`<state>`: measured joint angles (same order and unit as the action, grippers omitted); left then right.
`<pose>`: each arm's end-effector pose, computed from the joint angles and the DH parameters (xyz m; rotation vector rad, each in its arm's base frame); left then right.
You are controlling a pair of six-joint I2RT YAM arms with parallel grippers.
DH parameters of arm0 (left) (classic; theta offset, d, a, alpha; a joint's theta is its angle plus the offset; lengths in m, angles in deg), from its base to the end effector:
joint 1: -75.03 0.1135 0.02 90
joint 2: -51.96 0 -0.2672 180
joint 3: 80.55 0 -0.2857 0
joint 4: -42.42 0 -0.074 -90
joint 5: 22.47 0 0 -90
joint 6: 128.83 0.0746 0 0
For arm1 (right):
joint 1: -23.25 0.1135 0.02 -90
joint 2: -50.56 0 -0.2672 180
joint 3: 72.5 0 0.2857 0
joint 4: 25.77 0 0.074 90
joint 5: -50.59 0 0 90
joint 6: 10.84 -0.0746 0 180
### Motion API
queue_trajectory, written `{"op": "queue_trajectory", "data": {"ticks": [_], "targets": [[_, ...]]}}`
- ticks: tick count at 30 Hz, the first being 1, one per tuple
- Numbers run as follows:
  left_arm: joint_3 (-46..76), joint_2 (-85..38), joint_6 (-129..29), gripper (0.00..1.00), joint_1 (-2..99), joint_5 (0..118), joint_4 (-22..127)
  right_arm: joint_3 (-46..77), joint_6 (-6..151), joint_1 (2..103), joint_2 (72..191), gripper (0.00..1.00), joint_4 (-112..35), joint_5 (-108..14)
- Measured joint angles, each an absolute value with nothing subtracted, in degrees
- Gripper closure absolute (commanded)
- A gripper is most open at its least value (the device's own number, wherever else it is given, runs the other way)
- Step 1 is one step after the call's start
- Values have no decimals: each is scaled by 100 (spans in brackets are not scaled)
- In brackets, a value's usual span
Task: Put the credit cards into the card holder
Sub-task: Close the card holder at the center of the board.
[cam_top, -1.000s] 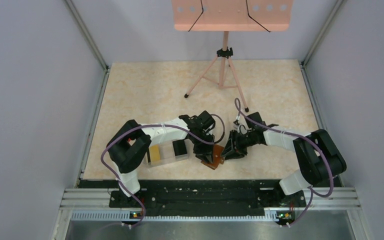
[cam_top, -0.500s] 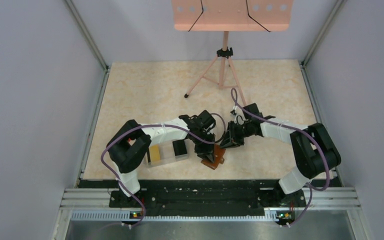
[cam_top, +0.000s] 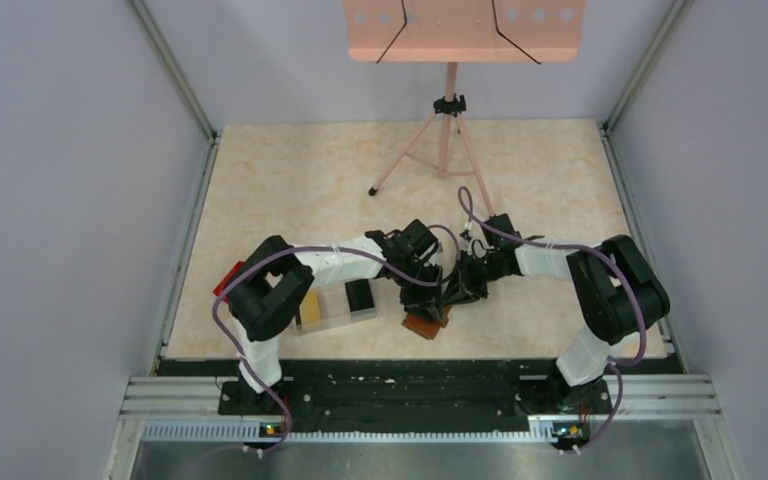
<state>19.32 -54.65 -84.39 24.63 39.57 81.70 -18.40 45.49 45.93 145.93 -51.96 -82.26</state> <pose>0.2341 -0.3379 0.1146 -0.2782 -2.8995 0.9488 0.2656 0.1660 0.0722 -0.0511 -2.8604 -1.2549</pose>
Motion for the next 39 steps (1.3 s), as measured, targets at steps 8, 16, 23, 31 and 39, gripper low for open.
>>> {"op": "queue_trajectory", "data": {"ticks": [8,16,23,31,39], "targets": [[1748,-5707,-8500,81,2361,3987,8161,-1840,4551,4591,14593,87,-5198,-8228],[1687,-5707,-8474,100,2354,4204,8262,-1840,4553,4591,14593,87,-5200,-8239],[1486,-5707,-8404,100,2354,4549,8664,-1844,4568,4591,14584,87,-5202,-8241],[1340,-5707,-8345,100,2354,4781,8953,-1930,4677,4591,14416,89,-5248,-8320],[1091,-5922,-8338,100,2354,4949,9176,-2028,4761,4591,14241,100,-5193,-8543]]}}
